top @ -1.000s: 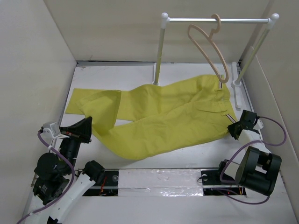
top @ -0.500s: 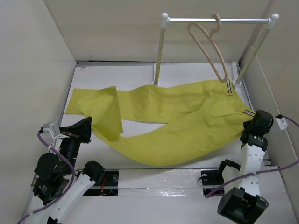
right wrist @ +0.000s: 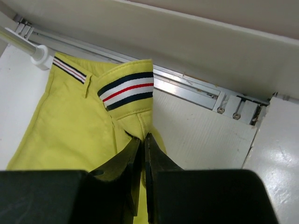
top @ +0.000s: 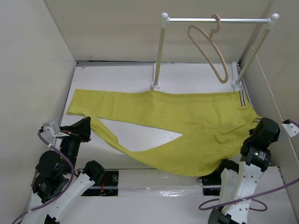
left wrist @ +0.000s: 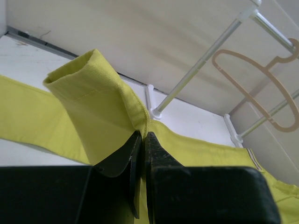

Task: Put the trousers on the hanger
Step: Flatten out the trousers at the center of the board, then fold the trousers at the center of the board.

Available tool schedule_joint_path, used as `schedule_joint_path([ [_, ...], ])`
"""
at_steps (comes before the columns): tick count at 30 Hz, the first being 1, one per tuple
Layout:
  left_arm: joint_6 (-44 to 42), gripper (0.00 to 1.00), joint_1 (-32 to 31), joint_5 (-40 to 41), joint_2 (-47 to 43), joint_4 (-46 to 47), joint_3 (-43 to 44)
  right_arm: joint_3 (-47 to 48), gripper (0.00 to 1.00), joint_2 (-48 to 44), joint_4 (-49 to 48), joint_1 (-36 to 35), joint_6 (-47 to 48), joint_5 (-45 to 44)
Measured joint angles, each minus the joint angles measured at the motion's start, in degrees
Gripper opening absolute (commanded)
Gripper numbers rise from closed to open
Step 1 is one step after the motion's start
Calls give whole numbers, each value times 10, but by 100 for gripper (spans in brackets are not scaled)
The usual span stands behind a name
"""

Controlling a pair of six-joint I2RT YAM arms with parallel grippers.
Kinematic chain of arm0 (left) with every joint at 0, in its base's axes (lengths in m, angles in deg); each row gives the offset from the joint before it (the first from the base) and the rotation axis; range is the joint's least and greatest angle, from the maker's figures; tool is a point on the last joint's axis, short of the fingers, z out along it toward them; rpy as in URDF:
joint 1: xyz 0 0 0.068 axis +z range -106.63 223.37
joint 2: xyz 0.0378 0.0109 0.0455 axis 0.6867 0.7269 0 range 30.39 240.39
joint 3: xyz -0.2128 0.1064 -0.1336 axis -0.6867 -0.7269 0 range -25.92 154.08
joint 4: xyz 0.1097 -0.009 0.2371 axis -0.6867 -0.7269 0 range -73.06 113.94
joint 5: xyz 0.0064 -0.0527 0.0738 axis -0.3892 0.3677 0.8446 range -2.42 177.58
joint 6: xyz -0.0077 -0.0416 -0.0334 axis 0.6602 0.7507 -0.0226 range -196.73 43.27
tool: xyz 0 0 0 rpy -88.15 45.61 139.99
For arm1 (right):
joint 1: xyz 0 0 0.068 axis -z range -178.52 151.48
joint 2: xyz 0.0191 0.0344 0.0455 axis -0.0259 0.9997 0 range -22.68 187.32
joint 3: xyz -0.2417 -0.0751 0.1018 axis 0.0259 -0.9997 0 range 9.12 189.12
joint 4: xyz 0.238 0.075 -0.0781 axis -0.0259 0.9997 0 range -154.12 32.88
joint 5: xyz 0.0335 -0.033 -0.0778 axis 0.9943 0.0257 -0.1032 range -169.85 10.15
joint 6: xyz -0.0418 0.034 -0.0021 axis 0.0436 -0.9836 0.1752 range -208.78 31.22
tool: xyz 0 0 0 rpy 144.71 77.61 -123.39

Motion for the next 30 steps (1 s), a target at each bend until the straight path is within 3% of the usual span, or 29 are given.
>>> schedule_joint_path([
  [4,4,0,0,36,4,-16,2,20,8,40,-7,-3,34,13],
  [15,41,0,-4,170,87,-61,46,83,5,305,-153,-24,55,81],
  [30,96,0,-5,327,301,-123,79,230,6,549,-269,-99,59,71],
])
